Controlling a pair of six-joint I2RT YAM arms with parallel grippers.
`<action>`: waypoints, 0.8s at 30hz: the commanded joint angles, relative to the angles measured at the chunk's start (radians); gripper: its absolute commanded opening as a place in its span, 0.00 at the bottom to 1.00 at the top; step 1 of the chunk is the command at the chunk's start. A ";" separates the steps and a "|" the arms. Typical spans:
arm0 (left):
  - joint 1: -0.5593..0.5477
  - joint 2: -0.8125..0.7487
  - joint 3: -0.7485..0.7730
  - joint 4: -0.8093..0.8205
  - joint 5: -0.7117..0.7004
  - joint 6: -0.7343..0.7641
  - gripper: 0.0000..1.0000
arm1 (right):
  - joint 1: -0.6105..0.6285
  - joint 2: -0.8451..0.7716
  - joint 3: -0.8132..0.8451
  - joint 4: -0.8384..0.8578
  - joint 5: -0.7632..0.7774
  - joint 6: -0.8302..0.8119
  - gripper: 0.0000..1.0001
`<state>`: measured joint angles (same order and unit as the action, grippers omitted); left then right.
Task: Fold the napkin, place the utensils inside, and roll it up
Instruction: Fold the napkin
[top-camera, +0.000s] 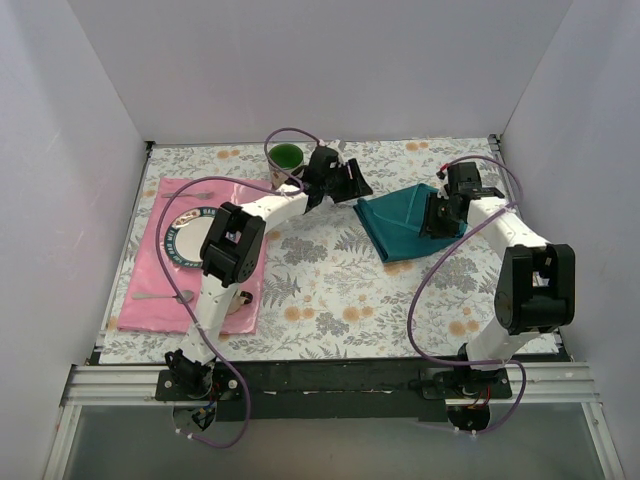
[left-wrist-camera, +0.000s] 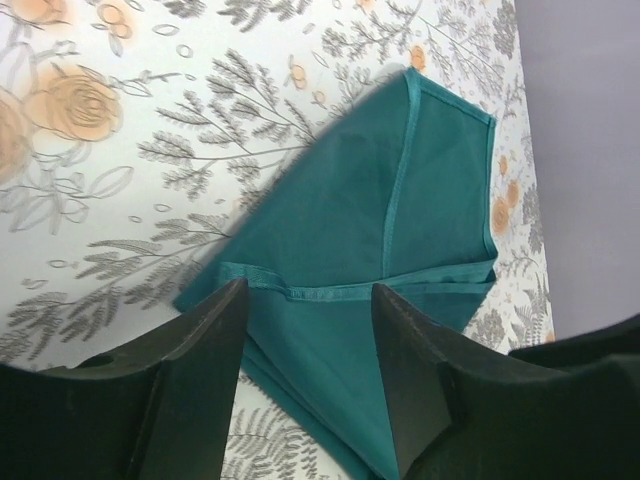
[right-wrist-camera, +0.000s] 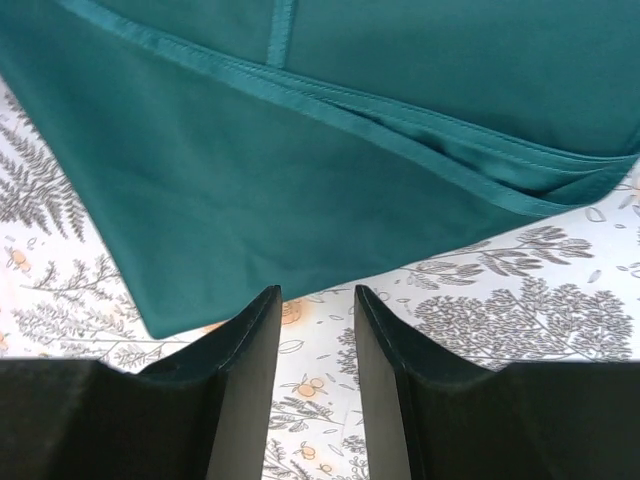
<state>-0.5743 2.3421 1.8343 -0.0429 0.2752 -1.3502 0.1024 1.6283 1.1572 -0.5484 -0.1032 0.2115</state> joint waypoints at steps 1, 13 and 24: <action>-0.042 -0.087 0.036 -0.016 0.016 0.016 0.47 | -0.021 0.018 0.024 0.024 0.043 0.020 0.42; -0.033 0.040 0.105 -0.083 0.032 0.082 0.40 | -0.089 0.125 0.052 0.056 0.166 0.000 0.40; -0.025 0.108 0.184 -0.146 -0.001 0.207 0.42 | -0.089 0.137 0.071 0.044 0.140 -0.029 0.39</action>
<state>-0.6014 2.4493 1.9316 -0.1383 0.3065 -1.2266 0.0078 1.7893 1.1797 -0.5129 0.0559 0.2031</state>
